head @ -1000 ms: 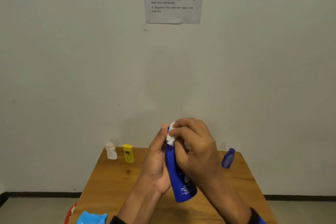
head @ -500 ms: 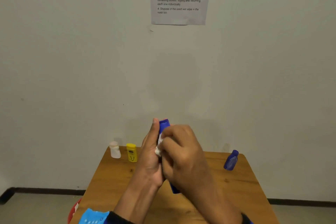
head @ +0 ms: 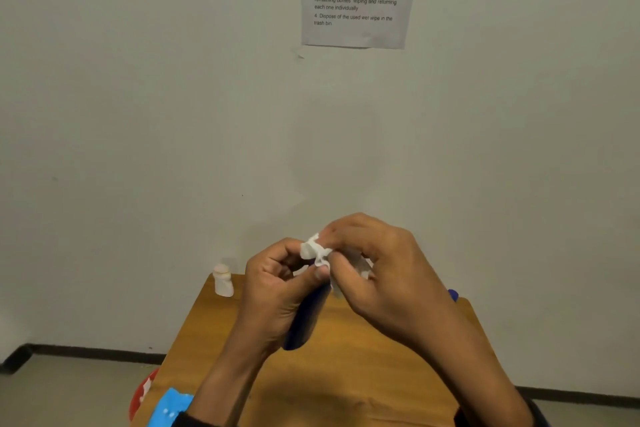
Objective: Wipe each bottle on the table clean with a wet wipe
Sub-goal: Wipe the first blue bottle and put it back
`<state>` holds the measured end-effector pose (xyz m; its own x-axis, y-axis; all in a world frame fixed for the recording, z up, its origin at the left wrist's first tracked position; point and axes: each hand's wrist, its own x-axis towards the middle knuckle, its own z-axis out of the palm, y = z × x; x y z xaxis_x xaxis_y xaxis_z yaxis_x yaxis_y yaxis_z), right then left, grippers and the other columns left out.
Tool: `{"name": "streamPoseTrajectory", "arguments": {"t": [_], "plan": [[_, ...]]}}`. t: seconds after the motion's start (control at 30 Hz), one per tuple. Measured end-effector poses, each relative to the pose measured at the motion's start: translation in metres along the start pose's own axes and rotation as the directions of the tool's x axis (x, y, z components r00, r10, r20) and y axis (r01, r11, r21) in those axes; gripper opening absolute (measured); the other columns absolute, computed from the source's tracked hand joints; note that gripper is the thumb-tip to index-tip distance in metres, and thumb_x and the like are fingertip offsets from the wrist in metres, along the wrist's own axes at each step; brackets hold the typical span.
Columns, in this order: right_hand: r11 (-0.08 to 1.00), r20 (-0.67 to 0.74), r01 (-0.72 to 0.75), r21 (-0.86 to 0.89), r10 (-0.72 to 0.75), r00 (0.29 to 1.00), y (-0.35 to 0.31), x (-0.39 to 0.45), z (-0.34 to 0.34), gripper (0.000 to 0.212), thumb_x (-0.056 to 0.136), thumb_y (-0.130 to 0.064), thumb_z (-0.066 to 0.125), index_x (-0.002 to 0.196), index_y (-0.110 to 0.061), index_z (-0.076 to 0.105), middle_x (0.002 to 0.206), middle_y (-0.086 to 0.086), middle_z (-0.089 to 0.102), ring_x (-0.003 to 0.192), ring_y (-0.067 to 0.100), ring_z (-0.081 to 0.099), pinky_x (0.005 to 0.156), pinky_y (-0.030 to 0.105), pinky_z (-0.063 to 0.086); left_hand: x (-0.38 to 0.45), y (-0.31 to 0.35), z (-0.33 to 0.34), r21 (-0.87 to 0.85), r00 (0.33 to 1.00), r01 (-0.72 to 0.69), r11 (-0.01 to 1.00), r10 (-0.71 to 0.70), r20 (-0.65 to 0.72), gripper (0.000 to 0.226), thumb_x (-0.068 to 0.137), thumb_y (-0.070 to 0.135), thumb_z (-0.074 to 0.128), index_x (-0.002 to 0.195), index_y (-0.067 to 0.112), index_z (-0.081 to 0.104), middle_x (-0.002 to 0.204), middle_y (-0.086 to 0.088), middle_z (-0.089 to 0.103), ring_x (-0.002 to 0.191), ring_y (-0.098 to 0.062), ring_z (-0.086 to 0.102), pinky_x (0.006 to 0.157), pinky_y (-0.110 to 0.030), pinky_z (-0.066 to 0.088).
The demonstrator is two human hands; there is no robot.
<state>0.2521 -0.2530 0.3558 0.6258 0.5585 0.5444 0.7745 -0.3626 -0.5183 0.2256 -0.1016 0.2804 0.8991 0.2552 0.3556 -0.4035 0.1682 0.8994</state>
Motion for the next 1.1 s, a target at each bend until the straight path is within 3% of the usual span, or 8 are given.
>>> {"name": "streamPoseTrajectory", "arguments": {"t": [0.07,0.27,0.4,0.53,0.63,0.73,0.93,1.1], "plan": [[0.998,-0.07,0.052,-0.039,-0.055,0.996,0.003,-0.01,0.0,0.016,0.083,-0.009,0.064,0.091,-0.018,0.074,0.095,-0.009,0.067,0.084,0.005,0.064,0.069,0.018,0.052,-0.003,0.001,-0.001,0.054,1.0,-0.025,0.998,0.025,-0.01,0.032,0.058,0.04,0.088,0.082,0.021,0.077,0.08,-0.007,0.075,0.073,-0.02,0.072,0.064,-0.027,0.056],[0.998,-0.172,0.028,-0.052,-0.036,0.984,0.008,-0.028,-0.008,0.02,0.075,0.003,0.074,0.078,-0.017,0.072,0.084,-0.01,0.067,0.073,0.007,0.063,0.059,0.019,0.051,0.004,0.013,-0.013,-0.01,0.989,-0.015,1.0,0.014,-0.149,0.072,0.048,0.065,0.088,0.094,0.012,0.069,0.087,-0.012,0.075,0.074,-0.031,0.074,0.064,-0.033,0.06],[0.998,-0.369,0.068,-0.009,-0.066,0.927,-0.001,-0.016,-0.001,0.021,0.075,0.007,0.074,0.089,-0.009,0.076,0.099,0.001,0.07,0.092,0.009,0.067,0.077,0.02,0.055,0.0,0.01,0.007,-0.058,0.996,0.066,0.996,-0.069,-0.056,0.054,0.067,0.058,0.082,0.095,0.013,0.07,0.083,-0.014,0.072,0.067,-0.024,0.069,0.057,-0.03,0.057],[0.972,-0.382,0.124,-0.197,-0.193,0.904,-0.003,-0.032,0.047,0.02,0.082,0.003,0.071,0.102,0.002,0.074,0.117,0.013,0.068,0.111,0.022,0.062,0.098,0.029,0.05,-0.01,0.001,0.032,-0.282,0.972,0.191,0.94,-0.221,-0.079,0.016,0.101,0.015,0.053,0.099,0.005,0.065,0.077,-0.007,0.069,0.068,-0.016,0.068,0.059,-0.025,0.057],[0.97,-0.37,0.147,-0.194,-0.211,0.905,0.001,-0.057,0.068,0.016,0.076,0.004,0.077,0.091,0.001,0.076,0.108,0.01,0.071,0.105,0.02,0.065,0.092,0.031,0.054,-0.005,-0.001,0.026,-0.427,0.914,0.289,0.857,-0.38,-0.144,0.032,0.096,0.038,0.057,0.09,0.007,0.065,0.072,-0.005,0.069,0.065,-0.017,0.067,0.062,-0.029,0.057],[0.974,-0.256,0.142,-0.176,-0.185,0.949,0.0,-0.078,0.073,0.013,0.075,-0.012,0.081,0.086,-0.008,0.074,0.098,0.002,0.071,0.091,0.014,0.065,0.079,0.021,0.056,0.003,-0.001,0.01,-0.471,0.89,0.242,0.848,-0.387,-0.24,0.052,0.08,0.055,0.063,0.093,0.006,0.069,0.079,-0.011,0.069,0.069,-0.024,0.068,0.062,-0.033,0.058],[0.983,-0.357,-0.003,-0.182,-0.063,0.932,0.001,-0.043,0.038,0.025,0.086,-0.016,0.059,0.109,-0.012,0.07,0.1,-0.002,0.066,0.087,0.008,0.06,0.074,0.015,0.049,-0.001,-0.007,0.009,-0.563,0.902,0.334,0.756,-0.43,-0.044,0.053,0.085,0.057,0.062,0.099,0.007,0.07,0.089,-0.013,0.068,0.077,-0.027,0.067,0.073,-0.039,0.057],[0.986,-0.316,-0.014,-0.166,-0.039,0.948,0.007,-0.038,0.054,0.017,0.087,-0.012,0.061,0.101,-0.014,0.071,0.105,-0.004,0.062,0.092,0.009,0.061,0.074,0.022,0.054,-0.008,-0.016,0.018,-0.634,0.875,0.384,0.672,-0.483,0.018,0.05,0.09,0.053,0.06,0.103,0.006,0.069,0.089,-0.013,0.069,0.079,-0.026,0.069,0.073,-0.038,0.058]]}}
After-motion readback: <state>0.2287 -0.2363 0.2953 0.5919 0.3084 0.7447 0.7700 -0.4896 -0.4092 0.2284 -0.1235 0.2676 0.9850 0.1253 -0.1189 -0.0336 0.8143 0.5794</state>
